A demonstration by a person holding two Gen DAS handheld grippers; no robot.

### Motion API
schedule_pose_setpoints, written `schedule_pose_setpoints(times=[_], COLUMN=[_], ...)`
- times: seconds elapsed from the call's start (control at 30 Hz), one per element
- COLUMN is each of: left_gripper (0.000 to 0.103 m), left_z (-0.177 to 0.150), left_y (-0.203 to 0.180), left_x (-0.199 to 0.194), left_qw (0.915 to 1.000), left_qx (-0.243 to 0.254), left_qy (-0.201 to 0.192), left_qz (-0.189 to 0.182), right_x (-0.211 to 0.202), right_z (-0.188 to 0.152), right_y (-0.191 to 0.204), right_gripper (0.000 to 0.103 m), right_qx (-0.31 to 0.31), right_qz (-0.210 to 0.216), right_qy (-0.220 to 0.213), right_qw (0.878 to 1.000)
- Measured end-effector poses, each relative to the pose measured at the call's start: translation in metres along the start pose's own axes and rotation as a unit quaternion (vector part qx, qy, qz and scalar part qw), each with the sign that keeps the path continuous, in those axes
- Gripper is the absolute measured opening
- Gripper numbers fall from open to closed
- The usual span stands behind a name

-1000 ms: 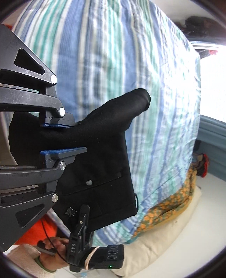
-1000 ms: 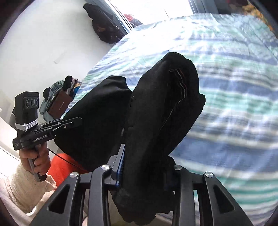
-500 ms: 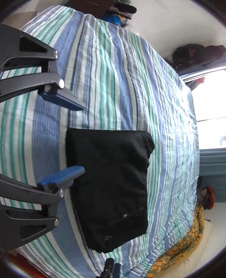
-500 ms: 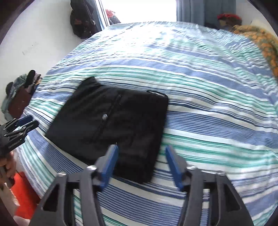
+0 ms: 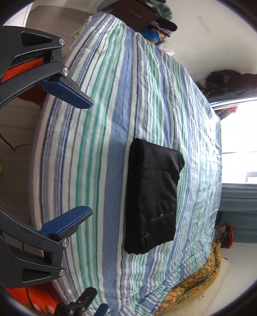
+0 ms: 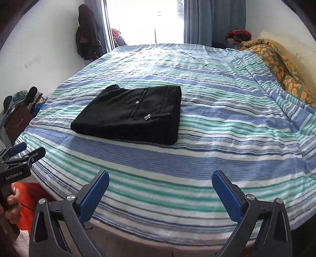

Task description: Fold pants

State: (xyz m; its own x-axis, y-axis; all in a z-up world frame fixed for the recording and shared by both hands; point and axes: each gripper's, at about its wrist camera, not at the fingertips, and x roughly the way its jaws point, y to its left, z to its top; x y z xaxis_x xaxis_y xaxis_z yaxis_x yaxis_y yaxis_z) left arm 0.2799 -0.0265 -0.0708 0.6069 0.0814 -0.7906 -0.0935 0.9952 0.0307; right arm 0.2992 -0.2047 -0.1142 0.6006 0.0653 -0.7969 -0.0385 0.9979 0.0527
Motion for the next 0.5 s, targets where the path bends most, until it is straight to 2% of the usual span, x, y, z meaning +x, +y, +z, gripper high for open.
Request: schedule_pose_setpoints(times=[0.17,0.3,0.4,0.5], left_gripper=[0.099,0.099,0.099,0.099], left_z=[-0.009,-0.008,-0.009,-0.011], left_y=[0.006,0.013,0.011,0.009], left_x=[-0.019,-0.025,-0.033,-0.038], left_qw=[0.9999,0.9997,0.9999,0.9999], left_qx=[-0.008,-0.014,0.002,0.01], left_qy=[0.009,0.018,0.003,0.0], left_qz=[-0.008,-0.007,0.01,0.011], right_x=[-0.02,-0.039,-0.049,-0.055], right_z=[-0.022,-0.027,-0.025,-0.023], right_y=[0.026,0.034,0.04,0.047], right_gripper=[0.103,0.103,0.103,0.103], right_qx=[-0.032,-0.027,-0.028,-0.038], right_qz=[0.001,0.007,0.008,0.001], right_qy=[0.029,0.025,0.023,0.022], right_qw=[0.999,0.999,0.999,0.999])
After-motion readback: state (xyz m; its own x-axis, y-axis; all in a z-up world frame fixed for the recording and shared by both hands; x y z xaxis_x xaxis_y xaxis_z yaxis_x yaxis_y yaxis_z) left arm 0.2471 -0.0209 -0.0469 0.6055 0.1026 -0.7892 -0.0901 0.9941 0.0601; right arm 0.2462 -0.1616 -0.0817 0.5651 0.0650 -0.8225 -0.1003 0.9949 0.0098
